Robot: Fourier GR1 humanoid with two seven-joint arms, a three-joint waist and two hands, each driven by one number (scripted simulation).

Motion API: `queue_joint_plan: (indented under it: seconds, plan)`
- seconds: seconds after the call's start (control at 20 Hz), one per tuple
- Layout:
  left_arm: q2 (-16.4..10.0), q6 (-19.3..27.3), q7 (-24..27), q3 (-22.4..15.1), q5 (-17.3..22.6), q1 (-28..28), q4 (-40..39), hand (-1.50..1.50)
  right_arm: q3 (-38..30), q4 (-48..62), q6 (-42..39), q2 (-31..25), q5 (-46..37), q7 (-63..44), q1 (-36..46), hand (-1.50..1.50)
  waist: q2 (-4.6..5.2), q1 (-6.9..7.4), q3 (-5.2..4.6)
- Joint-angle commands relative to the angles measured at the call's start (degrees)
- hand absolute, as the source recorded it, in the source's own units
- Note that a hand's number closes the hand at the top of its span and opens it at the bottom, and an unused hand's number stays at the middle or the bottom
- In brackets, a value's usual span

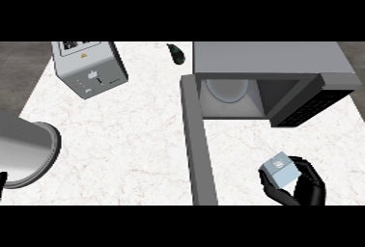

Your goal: Pick up the milk, place it into the microwave and close the microwave

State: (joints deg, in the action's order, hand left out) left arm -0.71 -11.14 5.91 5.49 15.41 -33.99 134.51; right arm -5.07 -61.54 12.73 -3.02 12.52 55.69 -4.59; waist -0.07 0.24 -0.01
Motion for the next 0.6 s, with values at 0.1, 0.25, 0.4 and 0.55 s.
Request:
queue_joint_plan:
  seconds: [0.1, 0.25, 0.4, 0.55]
  plan:
    - [0.2, 0.4, -2.6, -0.5, 0.4, 1.3, 1.4, -1.50, 2.1, 0.0, -10.2, -7.4, 0.6, -7.1, 8.4, 1.50, 0.11, 0.44, 0.04]
    - [-0.7, -2.0, -0.3, 0.6, 1.1, 1.0, -1.0, -1.50, 2.6, 7.3, -18.5, -11.1, 0.7, -6.0, 13.4, 1.50, 0.26, 1.18, 0.08]
    - [0.7, -1.2, 1.2, -5.0, 0.0, -6.3, 2.9, -1.50, 4.1, 5.5, -22.0, -12.1, -0.1, -5.8, 12.3, 1.50, -0.04, 0.88, 0.03]
    - [0.7, -2.1, 2.6, -2.5, -1.4, -1.8, -2.0, -1.50, 5.0, 3.4, -24.8, -10.4, 1.5, -7.9, 14.3, 1.50, 0.01, 0.29, 0.01]
